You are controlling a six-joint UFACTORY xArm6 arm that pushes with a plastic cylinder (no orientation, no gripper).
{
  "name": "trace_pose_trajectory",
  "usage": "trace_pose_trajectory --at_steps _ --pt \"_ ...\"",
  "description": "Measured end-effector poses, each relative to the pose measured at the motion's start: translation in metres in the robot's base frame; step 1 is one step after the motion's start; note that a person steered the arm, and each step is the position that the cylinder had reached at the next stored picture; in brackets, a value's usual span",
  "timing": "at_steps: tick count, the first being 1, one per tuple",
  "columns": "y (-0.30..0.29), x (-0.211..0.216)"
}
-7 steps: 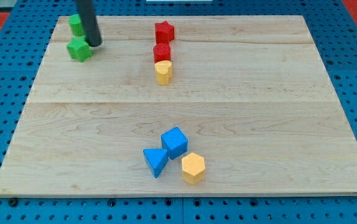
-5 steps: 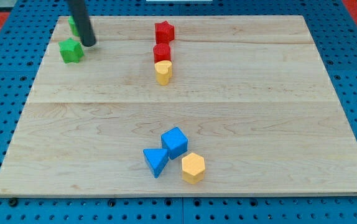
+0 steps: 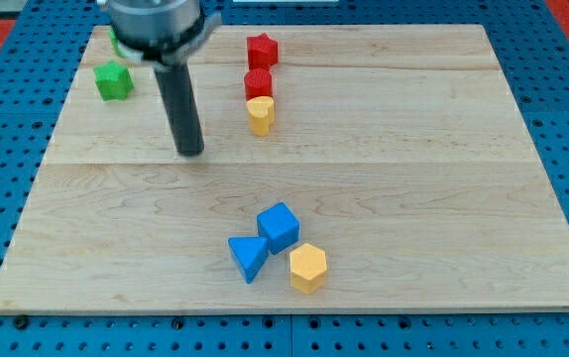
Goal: Move the yellow hexagon up a bit
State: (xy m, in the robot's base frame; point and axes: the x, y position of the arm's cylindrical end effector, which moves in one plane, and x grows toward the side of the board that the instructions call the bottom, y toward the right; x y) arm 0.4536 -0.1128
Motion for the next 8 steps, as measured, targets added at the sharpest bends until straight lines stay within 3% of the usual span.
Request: trace_pose_trajectory --at_steps 2,3,4,5,6,8 --pt "0.001 0.153" --pt "0.007 0.163" --pt "0.108 0.164" --pt "0.151 0.164" --pt "0.146 0.162" --pt "0.145 0.118"
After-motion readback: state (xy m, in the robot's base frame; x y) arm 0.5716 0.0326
